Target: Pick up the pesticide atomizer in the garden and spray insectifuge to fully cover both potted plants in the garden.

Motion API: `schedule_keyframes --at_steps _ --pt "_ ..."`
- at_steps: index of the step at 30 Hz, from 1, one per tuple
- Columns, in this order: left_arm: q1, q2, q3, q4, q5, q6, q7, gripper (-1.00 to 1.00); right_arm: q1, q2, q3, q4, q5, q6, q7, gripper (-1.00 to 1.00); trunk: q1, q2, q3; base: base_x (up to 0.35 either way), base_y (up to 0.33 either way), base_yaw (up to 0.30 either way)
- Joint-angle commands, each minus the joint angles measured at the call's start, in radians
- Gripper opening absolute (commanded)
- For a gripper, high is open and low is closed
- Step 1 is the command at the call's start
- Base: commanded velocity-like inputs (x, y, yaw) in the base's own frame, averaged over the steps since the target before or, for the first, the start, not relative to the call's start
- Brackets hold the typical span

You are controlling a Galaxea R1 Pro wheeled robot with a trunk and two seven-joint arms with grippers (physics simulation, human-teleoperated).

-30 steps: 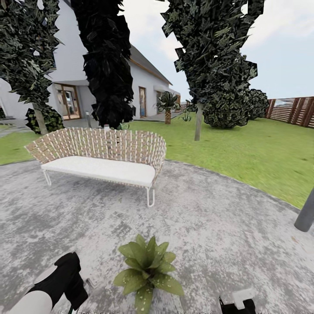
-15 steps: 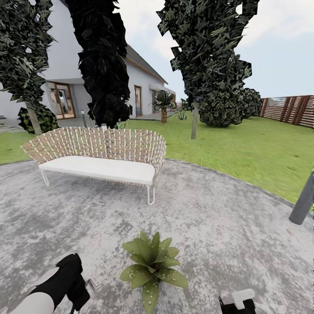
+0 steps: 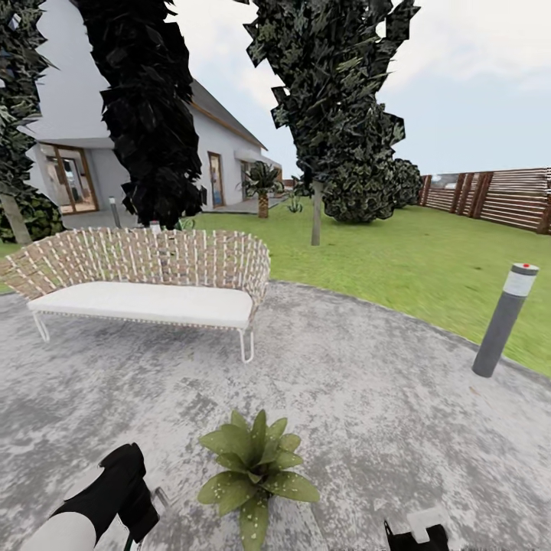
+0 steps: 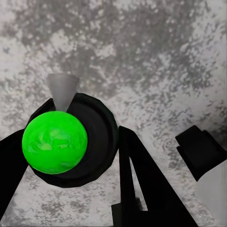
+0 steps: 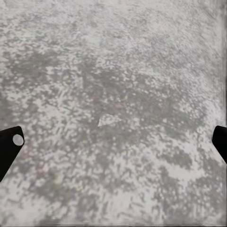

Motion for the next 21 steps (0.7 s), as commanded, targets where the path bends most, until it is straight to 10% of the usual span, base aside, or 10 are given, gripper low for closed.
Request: schedule_keyframes --at_steps 1,21 --pt "0.0 0.0 0.002 -0.002 -0.004 0.007 -0.007 -1.0 -0.001 0.0 -0.005 0.002 0.01 -0.004 -0.004 1.0 0.0 0.0 0.0 0.0 0.107 -0.235" --pt "0.0 0.001 0.011 -0.003 -0.004 0.007 -0.007 -1.0 -0.001 0.002 -0.004 0.0 0.011 -0.004 -0.003 1.0 0.0 0.0 0.006 0.0 0.006 -0.123"
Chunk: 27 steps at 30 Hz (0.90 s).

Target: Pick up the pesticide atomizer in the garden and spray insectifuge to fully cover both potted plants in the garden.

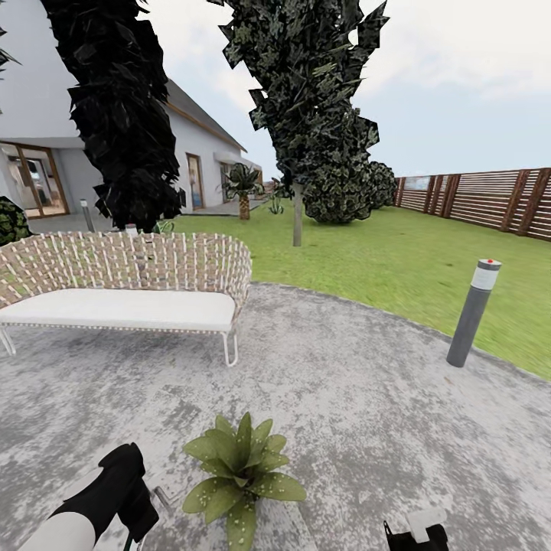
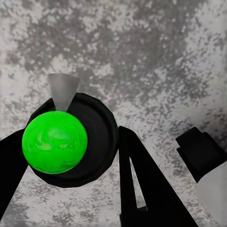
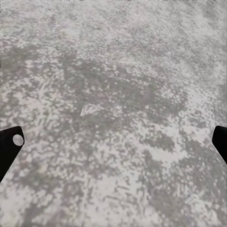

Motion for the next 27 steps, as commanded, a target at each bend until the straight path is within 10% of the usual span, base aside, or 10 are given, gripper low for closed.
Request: schedule_keyframes --at_steps 1,22,27 --pt "0.0 -0.001 0.003 -0.001 -0.005 0.007 -0.007 -1.0 -0.001 0.0 -0.005 0.001 0.01 -0.004 -0.004 1.0 0.0 0.0 -0.001 0.0 0.0 0.0" --pt "-0.018 -0.001 -0.004 -0.004 -0.004 0.008 -0.015 -1.0 -0.001 0.0 -0.006 0.003 0.01 -0.004 -0.004 1.0 0.0 0.0 0.013 -0.072 0.079 -0.133" --pt "-0.098 0.007 -0.008 -0.004 -0.009 0.011 -0.08 -1.0 -0.001 0.002 -0.005 0.001 0.01 -0.004 -0.004 1.0 0.0 0.0 0.014 -0.001 0.001 -0.039"
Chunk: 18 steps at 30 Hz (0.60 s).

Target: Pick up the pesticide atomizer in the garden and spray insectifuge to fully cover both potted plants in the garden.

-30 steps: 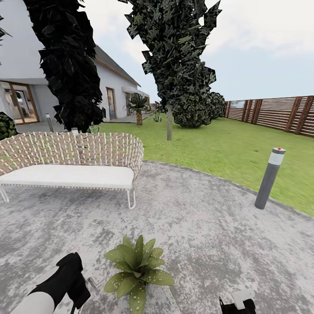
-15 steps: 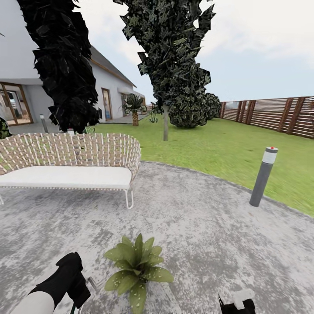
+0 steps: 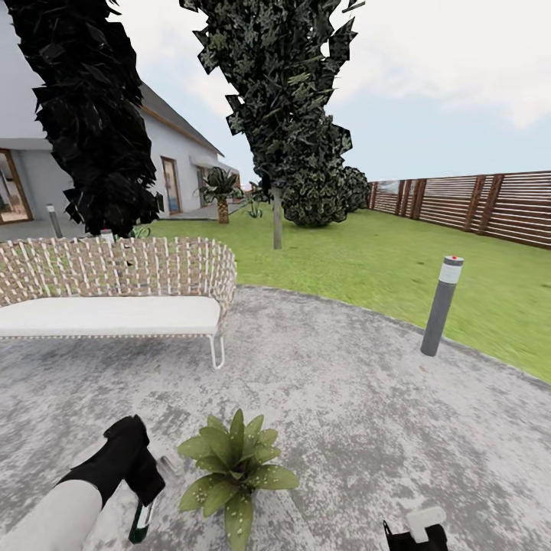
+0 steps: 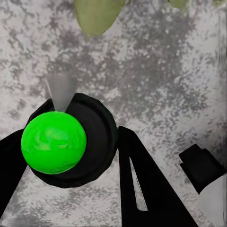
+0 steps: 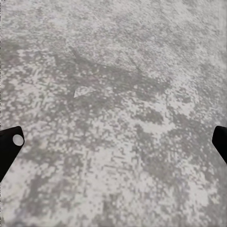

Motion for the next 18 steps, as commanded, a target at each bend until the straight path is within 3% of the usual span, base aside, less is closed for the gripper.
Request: schedule_keyframes --at_steps 1,5,11,18 --pt "-0.051 0.008 0.0 -0.001 -0.014 0.006 -0.091 -1.0 -0.001 0.002 -0.005 0.001 0.011 -0.004 -0.004 1.0 0.0 0.0 -0.001 0.0 0.0 -0.002" --pt "-0.09 0.019 -0.002 -0.002 -0.018 0.004 -0.125 -1.0 -0.001 0.002 -0.005 0.001 0.011 -0.004 -0.004 1.0 0.0 0.0 -0.001 0.0 0.0 0.0" --pt "-0.094 0.027 -0.004 -0.001 -0.019 0.001 -0.13 -1.0 -0.001 0.0 -0.006 0.001 0.011 -0.004 -0.004 1.0 0.0 0.0 -0.001 0.008 0.006 0.0" --pt "-0.088 0.019 -0.007 0.0 -0.02 0.0 -0.13 -1.0 -0.001 0.0 -0.006 0.002 0.011 -0.004 -0.004 1.0 0.0 0.0 -0.001 0.195 0.141 0.0"
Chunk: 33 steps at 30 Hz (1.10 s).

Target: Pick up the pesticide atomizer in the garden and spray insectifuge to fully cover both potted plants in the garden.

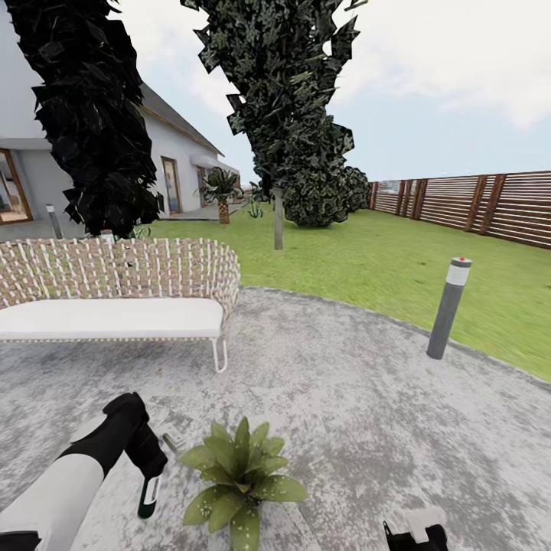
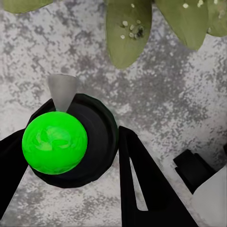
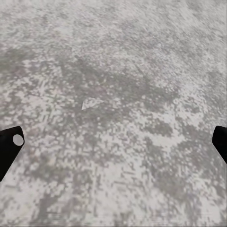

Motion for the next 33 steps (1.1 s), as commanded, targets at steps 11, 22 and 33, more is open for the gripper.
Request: schedule_keyframes --at_steps 11,22,33 --pt "0.004 0.0 -0.001 0.01 -0.005 0.008 -0.002 -1.0 -0.001 0.0 -0.005 0.001 0.011 -0.004 -0.004 1.0 0.0 0.0 0.001 0.032 0.01 -0.129" --pt "0.005 0.0 0.001 0.012 -0.088 0.011 -0.004 -1.0 -0.001 0.0 -0.005 0.001 0.011 -0.004 -0.004 1.0 0.0 0.0 0.002 0.088 0.05 -0.061" --pt "0.011 0.006 0.005 0.015 -0.092 0.01 0.002 -1.0 -0.001 -0.001 -0.004 0.002 0.012 -0.004 -0.002 1.0 0.0 0.0 0.002 0.04 0.031 0.0"
